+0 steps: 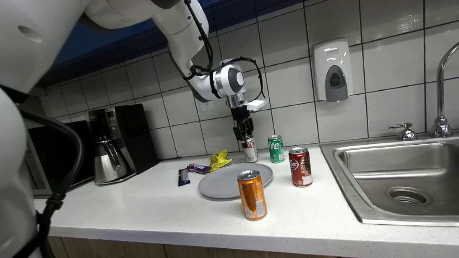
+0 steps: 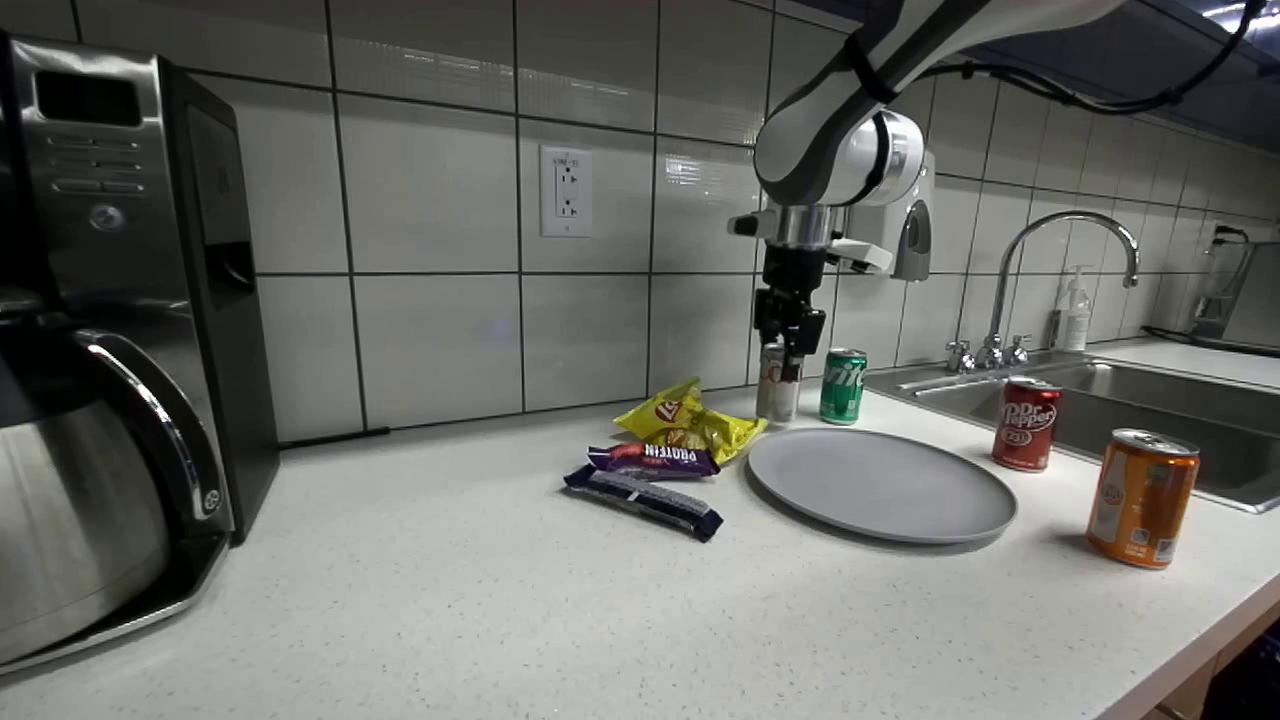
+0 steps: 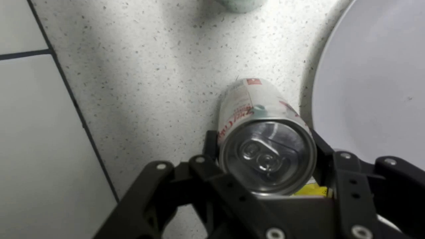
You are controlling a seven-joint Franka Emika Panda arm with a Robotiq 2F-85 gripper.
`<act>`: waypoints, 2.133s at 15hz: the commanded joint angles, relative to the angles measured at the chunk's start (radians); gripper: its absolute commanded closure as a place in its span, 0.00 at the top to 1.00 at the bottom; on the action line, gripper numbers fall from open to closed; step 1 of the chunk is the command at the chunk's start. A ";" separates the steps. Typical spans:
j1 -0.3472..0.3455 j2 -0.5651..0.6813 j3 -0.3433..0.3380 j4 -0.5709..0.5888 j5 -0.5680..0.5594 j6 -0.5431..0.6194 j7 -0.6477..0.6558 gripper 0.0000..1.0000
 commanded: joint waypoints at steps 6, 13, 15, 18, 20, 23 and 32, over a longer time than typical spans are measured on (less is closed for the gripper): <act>0.005 -0.101 0.011 -0.113 -0.006 0.064 -0.022 0.39; 0.016 -0.165 0.017 -0.201 0.000 0.110 -0.028 0.39; 0.018 -0.186 0.021 -0.235 0.000 0.122 -0.030 0.39; 0.020 -0.217 0.029 -0.284 0.004 0.137 -0.036 0.39; 0.025 -0.235 0.031 -0.315 0.003 0.148 -0.037 0.39; 0.038 -0.276 0.035 -0.372 0.000 0.160 -0.032 0.39; 0.077 -0.338 0.032 -0.463 0.011 0.165 -0.007 0.39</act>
